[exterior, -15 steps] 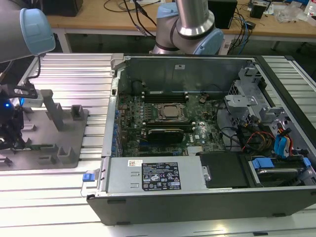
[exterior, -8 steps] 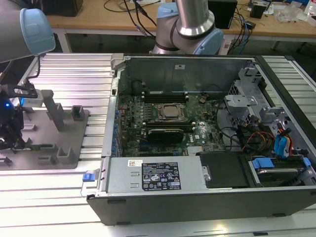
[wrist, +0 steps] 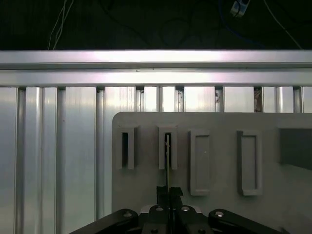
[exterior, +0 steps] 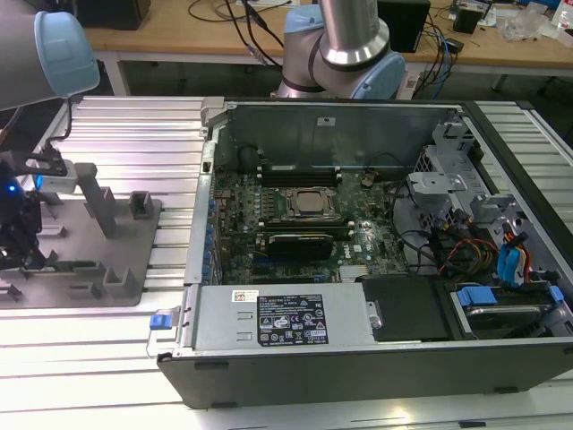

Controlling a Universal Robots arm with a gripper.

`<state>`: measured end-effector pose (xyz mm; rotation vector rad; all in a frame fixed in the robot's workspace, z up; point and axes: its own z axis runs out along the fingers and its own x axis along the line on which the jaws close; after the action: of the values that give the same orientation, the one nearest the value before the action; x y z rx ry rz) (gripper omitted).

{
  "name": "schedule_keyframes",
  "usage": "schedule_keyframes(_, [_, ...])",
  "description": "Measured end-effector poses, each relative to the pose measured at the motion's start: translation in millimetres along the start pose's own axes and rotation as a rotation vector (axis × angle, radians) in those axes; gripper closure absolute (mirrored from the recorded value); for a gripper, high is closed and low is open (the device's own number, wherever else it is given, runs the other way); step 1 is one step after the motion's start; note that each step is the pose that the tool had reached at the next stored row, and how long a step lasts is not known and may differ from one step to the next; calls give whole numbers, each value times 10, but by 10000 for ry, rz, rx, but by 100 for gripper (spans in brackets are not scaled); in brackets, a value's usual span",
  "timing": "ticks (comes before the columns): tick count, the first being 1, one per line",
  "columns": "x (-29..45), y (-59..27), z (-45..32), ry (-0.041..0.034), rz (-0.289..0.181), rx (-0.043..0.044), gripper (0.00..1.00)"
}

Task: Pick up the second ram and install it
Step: 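Pick up the second ram and move it above second insertion slot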

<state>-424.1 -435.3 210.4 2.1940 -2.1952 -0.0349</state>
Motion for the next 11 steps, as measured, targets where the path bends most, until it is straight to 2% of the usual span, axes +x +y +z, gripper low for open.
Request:
schedule_keyframes(3, [1,2,-50,0,-1,-1,91])
schedule_keyframes(5, [1,6,-132,0,0,0,91])
schedule_keyframes(6, [2,9,-204,0,0,0,91])
schedule_keyframes(9, [3,13,-302,0,0,0,91])
schedule_keyframes(11, [5,18,-424,0,0,0,91])
